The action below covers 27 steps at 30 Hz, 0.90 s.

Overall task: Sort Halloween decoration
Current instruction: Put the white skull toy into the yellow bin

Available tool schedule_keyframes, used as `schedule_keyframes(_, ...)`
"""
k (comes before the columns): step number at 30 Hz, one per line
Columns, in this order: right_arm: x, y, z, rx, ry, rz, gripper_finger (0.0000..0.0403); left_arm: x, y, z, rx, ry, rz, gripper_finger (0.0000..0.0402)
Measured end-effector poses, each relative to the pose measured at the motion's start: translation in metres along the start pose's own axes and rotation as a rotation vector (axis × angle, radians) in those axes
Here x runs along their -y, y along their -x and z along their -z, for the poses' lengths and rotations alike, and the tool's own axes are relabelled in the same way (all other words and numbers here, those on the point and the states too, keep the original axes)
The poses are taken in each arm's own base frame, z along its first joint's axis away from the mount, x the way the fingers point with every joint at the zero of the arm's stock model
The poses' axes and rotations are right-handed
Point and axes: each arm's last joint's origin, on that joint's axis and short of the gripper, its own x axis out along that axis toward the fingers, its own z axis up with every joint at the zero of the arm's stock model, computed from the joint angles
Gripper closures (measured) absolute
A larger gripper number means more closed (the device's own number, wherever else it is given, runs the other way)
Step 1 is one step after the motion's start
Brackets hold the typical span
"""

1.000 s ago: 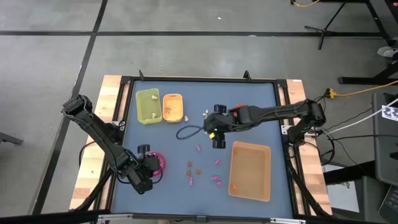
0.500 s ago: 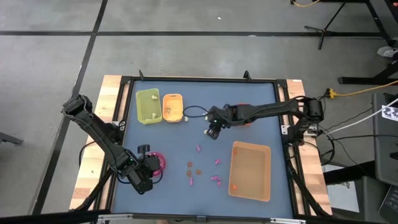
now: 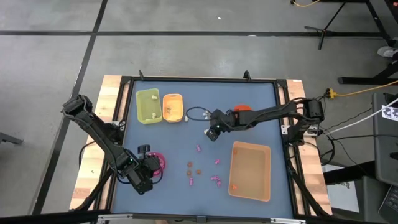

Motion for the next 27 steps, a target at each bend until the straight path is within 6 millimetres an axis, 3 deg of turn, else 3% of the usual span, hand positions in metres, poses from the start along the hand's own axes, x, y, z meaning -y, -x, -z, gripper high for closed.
schedule_keyframes(8,-0.016,0.002,0.011,0.052,0.051,0.034,0.0194,0.0,0.0,0.0,0.0,0.0,0.0,0.0276)
schedule_keyframes(21,-0.021,-0.039,0.029,0.002,0.079,0.073,0.0194,0.001,0.0,-0.001,0.008,0.001,0.008,0.0276)
schedule_keyframes(27,-0.021,-0.044,0.031,0.003,0.083,0.088,0.0194,0.001,0.0,-0.001,0.009,0.0,0.007,0.0276)
